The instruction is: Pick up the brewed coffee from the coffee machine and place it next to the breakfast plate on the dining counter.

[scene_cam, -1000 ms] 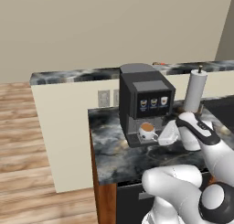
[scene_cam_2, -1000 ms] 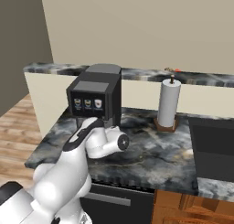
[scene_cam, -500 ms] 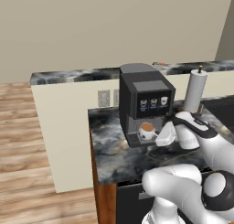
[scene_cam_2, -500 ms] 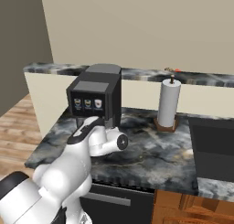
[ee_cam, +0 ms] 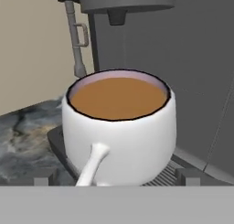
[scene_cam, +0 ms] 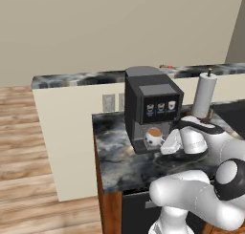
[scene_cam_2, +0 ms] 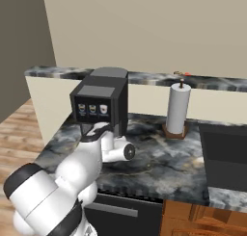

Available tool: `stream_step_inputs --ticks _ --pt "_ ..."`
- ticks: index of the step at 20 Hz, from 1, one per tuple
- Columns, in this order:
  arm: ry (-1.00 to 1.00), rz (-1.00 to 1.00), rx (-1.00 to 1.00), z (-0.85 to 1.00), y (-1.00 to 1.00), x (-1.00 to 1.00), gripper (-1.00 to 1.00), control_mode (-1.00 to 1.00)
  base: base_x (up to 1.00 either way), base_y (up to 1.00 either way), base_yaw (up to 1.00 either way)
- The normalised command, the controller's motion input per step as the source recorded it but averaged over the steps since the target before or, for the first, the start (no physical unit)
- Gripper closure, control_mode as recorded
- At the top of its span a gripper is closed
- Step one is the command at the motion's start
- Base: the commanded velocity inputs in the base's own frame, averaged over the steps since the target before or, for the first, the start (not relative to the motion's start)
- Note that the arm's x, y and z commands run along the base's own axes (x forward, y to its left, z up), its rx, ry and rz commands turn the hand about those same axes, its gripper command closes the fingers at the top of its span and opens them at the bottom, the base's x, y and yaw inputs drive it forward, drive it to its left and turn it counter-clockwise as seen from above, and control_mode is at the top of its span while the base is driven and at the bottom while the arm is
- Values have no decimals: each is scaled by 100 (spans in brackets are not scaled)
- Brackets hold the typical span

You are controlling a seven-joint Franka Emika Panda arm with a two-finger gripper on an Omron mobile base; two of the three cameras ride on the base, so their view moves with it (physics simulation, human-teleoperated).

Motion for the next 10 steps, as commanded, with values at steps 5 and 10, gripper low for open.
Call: stream_step_inputs --ticks 5,10 --pt "0 0 0 -10 7 12 100 -100 0 0 0" --pt "0 0 0 0 0 0 100 -100 0 0 0"
